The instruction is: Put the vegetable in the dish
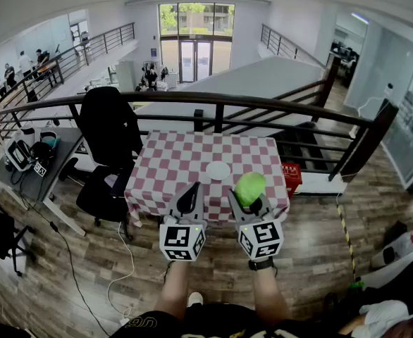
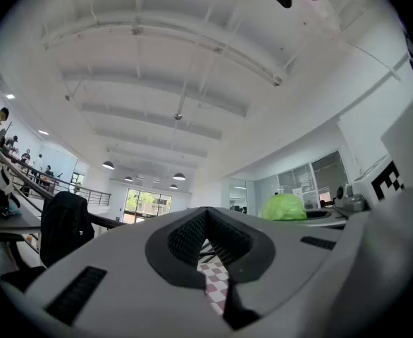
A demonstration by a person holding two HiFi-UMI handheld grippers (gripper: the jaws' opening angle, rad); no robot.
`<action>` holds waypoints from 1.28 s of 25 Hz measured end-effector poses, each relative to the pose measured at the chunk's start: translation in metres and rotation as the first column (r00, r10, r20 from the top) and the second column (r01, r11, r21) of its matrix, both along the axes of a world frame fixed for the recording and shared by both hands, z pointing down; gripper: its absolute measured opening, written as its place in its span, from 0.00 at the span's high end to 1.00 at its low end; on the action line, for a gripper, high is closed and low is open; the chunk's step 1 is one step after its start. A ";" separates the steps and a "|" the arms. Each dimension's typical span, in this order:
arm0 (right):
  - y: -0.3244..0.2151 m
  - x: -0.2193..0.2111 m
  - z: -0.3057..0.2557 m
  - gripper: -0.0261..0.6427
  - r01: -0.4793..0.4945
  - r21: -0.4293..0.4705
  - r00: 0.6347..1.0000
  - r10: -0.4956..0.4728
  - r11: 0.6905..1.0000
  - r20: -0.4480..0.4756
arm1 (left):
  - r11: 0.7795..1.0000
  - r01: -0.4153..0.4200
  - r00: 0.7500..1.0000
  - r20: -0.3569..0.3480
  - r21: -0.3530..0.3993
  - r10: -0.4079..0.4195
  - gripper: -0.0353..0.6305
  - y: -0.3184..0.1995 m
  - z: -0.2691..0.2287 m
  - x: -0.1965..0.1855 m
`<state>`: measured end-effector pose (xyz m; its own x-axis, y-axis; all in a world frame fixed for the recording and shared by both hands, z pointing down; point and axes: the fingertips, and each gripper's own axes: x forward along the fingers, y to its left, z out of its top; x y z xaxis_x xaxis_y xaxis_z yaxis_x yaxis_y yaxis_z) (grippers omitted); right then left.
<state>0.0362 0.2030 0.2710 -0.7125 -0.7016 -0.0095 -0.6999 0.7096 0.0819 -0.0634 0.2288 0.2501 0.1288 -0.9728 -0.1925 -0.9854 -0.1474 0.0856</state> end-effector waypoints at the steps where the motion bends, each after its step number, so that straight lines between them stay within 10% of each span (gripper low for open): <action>1: -0.003 -0.006 0.000 0.75 0.000 0.001 1.000 0.000 1.000 -0.002 | 1.000 -0.001 1.000 -0.007 -0.003 0.001 0.92 -0.004 0.002 -0.006; 19: -0.056 -0.029 0.046 0.75 -0.062 -0.084 0.998 0.062 0.995 -0.008 | 0.986 -0.153 0.982 -0.123 -0.069 0.144 0.92 -0.071 0.057 -0.032; 32: -0.246 -0.058 0.002 0.74 0.115 0.011 0.977 -0.115 0.993 0.181 | 1.000 0.008 1.000 -0.009 -0.016 -0.008 0.92 -0.257 0.032 -0.058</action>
